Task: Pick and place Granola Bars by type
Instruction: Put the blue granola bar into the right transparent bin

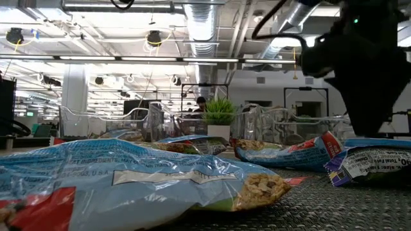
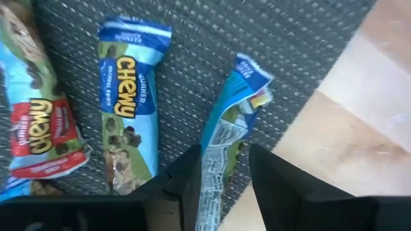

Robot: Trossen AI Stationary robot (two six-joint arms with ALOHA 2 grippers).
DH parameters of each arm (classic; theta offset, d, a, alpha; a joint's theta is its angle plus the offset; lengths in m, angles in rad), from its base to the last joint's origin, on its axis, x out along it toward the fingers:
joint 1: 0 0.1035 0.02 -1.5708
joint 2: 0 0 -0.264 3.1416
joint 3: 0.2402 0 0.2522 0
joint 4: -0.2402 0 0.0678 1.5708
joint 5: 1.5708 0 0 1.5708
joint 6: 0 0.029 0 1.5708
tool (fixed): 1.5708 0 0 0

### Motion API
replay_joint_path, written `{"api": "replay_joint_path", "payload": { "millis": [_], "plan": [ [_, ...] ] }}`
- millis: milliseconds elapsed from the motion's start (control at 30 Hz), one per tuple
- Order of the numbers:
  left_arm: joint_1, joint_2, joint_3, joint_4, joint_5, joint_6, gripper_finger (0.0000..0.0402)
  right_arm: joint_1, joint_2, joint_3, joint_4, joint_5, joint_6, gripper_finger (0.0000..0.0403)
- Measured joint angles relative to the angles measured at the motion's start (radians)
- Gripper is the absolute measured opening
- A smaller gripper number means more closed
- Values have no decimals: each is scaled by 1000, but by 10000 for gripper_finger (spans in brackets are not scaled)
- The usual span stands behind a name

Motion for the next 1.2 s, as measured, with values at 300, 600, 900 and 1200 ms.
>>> {"api": "replay_joint_path", "payload": {
  "millis": [300,600,900,1200],
  "plan": [
    [0,0,0,2,1,0,104,0,90,0,52,-54,-19,123],
    [0,0,0,5,1,-1,104,0,88,0,46,-54,-19,68],
    [0,0,0,7,-4,-11,104,-7,57,-1,97,-55,-58,17],
    [0,0,-1,44,-73,-18,104,-120,-202,1,135,154,-150,4]
  ]
}}
